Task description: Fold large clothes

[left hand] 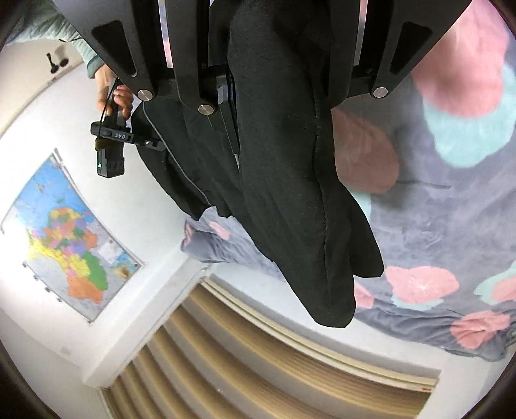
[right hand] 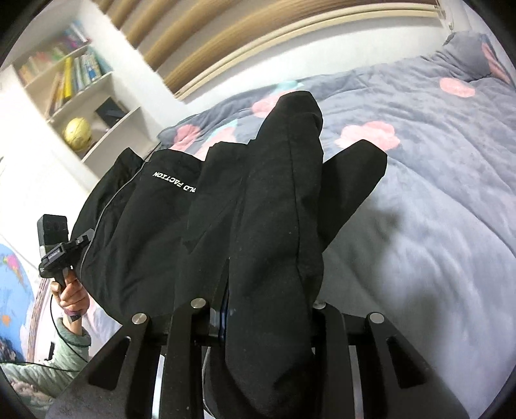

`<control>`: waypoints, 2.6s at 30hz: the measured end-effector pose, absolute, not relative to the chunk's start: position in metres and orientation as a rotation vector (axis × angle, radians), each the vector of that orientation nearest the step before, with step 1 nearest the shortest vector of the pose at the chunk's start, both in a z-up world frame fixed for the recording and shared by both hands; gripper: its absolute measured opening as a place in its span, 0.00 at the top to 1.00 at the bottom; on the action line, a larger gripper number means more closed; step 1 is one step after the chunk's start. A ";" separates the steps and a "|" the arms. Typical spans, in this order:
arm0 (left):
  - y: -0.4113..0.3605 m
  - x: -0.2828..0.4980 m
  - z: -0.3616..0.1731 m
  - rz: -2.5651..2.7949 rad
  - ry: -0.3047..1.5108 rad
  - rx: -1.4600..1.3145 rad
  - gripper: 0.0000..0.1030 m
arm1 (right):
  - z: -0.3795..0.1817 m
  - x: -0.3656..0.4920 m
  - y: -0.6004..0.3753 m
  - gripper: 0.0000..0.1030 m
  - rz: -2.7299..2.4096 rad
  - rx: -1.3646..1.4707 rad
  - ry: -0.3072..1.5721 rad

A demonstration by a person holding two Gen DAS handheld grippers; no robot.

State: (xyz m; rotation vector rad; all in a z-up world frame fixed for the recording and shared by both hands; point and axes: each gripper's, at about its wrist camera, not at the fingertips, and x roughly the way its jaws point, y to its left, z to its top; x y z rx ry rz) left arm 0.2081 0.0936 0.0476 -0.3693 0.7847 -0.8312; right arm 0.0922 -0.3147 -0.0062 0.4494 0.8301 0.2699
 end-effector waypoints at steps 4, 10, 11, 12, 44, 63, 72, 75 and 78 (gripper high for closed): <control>0.120 0.160 0.039 -0.838 0.787 -0.389 0.75 | -0.002 0.042 -0.292 0.69 0.273 0.383 0.875; 0.137 0.122 -0.035 -0.767 0.918 -0.464 0.74 | -0.066 0.025 -0.287 0.63 0.184 0.436 1.041; 0.142 0.117 -0.046 -0.737 0.927 -0.466 0.73 | -0.074 0.022 -0.291 0.59 0.150 0.443 1.046; 0.150 0.112 -0.059 -0.703 0.937 -0.478 0.71 | -0.080 0.020 -0.296 0.57 0.122 0.454 1.051; 0.071 0.085 -0.074 -0.375 0.926 0.026 0.46 | -0.101 0.028 -0.212 0.33 -0.142 0.380 1.087; 0.052 -0.010 0.034 -0.228 0.573 0.122 0.26 | -0.007 -0.040 -0.161 0.32 -0.182 0.355 0.898; 0.047 -0.057 0.105 -0.217 0.477 0.161 0.24 | 0.048 -0.081 -0.116 0.25 -0.239 0.176 0.782; 0.044 -0.071 0.115 -0.212 0.467 0.158 0.24 | 0.058 -0.090 -0.105 0.21 -0.257 0.130 0.749; 0.039 -0.079 0.120 -0.223 0.463 0.161 0.24 | 0.067 -0.100 -0.097 0.18 -0.267 0.098 0.717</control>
